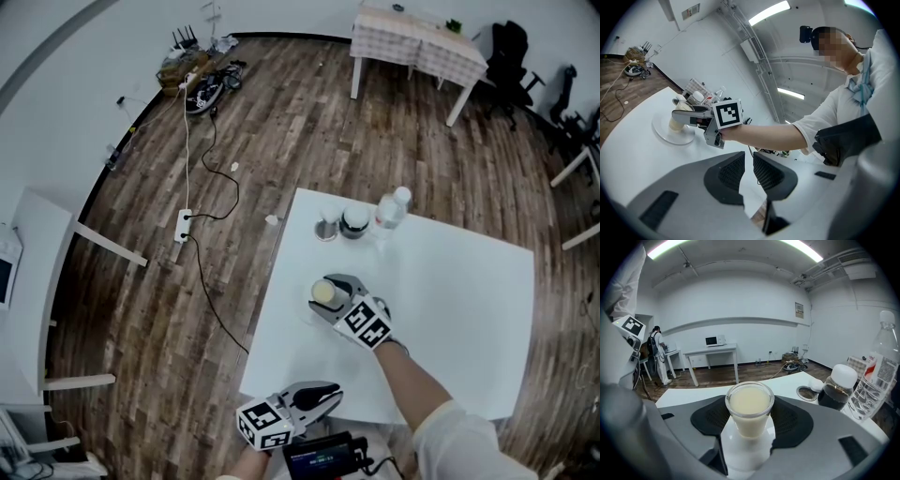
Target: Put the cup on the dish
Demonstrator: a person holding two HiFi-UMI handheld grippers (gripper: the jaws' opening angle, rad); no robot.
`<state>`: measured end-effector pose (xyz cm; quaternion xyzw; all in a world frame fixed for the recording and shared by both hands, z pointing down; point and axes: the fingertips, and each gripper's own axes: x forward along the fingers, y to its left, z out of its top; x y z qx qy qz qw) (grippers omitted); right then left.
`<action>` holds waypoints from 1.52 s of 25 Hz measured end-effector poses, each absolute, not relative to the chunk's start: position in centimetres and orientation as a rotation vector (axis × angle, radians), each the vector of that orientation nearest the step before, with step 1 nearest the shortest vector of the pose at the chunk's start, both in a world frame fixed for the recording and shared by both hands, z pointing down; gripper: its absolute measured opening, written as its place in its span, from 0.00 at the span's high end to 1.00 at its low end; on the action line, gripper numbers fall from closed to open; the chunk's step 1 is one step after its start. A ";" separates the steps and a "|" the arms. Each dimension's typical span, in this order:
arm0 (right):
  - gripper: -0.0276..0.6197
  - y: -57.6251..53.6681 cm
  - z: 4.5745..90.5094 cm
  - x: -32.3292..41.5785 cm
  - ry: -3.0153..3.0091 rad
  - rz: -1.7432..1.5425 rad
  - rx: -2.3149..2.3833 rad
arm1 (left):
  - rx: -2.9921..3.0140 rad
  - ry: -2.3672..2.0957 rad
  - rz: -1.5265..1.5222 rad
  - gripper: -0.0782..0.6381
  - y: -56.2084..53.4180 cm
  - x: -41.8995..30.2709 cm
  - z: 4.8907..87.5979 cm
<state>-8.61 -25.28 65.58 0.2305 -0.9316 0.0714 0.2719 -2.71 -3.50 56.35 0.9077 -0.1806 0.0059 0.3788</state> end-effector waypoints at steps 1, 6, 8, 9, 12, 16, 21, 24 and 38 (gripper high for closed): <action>0.52 -25.3 65.7 -8.6 -2.504 0.193 0.622 | 2.321 -0.464 0.010 0.82 -3.6 -2.8 56.4; 0.52 -25.4 66.1 -8.7 -2.500 0.199 0.627 | 2.315 -0.465 0.023 0.83 -3.6 -3.1 56.5; 0.52 -25.5 66.0 -8.8 -2.503 0.189 0.628 | 2.330 -0.471 0.011 0.82 -3.6 -3.3 56.8; 0.52 -25.5 66.0 -8.8 -2.506 0.186 0.629 | 2.337 -0.475 0.005 0.83 -3.6 -3.3 56.8; 0.52 -25.5 66.0 -8.7 -2.519 0.188 0.631 | 2.318 -0.466 0.025 0.82 -3.5 -3.3 56.8; 0.52 -25.3 66.4 -8.9 -2.517 0.192 0.606 | 2.329 -0.472 0.020 0.82 -3.7 -3.5 57.0; 0.49 -25.1 66.8 -8.4 -2.500 0.181 0.600 | 2.329 -0.478 0.025 0.82 -3.8 -3.6 57.1; 0.48 -25.4 66.2 -8.5 -2.512 0.179 0.616 | 2.337 -0.485 0.017 0.83 -3.9 -3.8 57.1; 0.48 -24.8 64.0 -7.3 -2.530 0.164 0.628 | 2.364 -0.473 0.018 0.82 -4.8 -3.0 56.0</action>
